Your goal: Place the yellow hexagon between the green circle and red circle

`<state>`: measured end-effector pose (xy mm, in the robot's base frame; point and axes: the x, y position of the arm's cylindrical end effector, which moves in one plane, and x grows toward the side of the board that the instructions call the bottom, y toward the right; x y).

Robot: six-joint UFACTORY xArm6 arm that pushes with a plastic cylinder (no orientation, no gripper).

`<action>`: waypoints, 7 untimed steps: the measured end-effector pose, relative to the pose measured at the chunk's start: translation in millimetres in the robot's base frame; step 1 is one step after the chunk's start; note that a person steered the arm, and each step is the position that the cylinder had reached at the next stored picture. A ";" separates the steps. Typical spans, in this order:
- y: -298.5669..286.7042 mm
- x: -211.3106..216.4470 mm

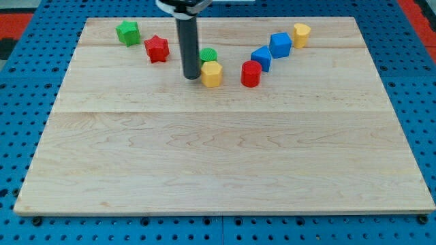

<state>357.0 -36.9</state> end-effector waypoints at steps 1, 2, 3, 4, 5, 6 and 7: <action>7.3 12.6; 7.3 17.7; 10.0 33.2; 49.2 35.9; 56.8 18.0; 50.4 16.5; 134.4 53.5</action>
